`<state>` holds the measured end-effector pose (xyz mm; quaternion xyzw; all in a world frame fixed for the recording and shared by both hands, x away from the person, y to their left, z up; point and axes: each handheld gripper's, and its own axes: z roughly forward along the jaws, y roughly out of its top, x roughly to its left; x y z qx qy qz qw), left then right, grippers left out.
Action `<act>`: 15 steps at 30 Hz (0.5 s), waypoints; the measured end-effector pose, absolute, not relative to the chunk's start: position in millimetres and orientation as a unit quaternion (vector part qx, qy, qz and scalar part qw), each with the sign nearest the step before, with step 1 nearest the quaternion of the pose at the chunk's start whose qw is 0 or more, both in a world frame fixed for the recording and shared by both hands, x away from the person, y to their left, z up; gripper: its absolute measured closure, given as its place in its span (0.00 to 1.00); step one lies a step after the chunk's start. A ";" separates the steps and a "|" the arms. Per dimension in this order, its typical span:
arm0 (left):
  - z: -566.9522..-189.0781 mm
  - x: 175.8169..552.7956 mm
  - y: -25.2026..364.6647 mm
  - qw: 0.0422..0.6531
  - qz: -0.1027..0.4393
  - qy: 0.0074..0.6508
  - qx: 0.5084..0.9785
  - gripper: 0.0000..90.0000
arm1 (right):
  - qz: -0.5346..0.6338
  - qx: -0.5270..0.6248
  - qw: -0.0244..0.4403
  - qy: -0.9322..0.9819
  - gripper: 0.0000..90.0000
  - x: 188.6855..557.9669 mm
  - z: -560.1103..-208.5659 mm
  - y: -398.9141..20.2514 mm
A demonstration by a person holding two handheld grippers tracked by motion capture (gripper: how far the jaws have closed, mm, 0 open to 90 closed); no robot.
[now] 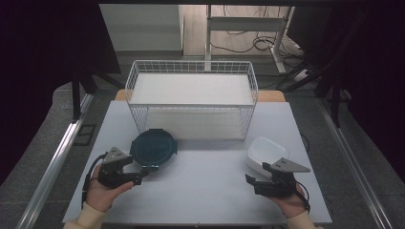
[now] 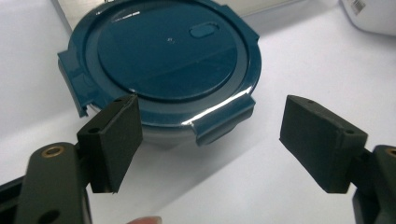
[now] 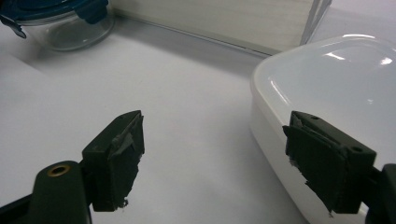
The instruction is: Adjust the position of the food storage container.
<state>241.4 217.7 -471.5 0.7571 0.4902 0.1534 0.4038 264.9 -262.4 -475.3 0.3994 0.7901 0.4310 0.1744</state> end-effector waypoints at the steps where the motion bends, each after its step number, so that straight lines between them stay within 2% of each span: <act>1: -471.0 241.2 217.3 0.403 0.155 0.490 0.757 0.23 | 0.433 0.400 0.174 0.789 0.22 265.5 -474.9 -263.8; 15: -471.1 233.5 222.9 0.412 0.146 0.489 0.755 0.26 | 0.432 0.403 0.179 0.787 0.23 253.8 -472.6 -264.4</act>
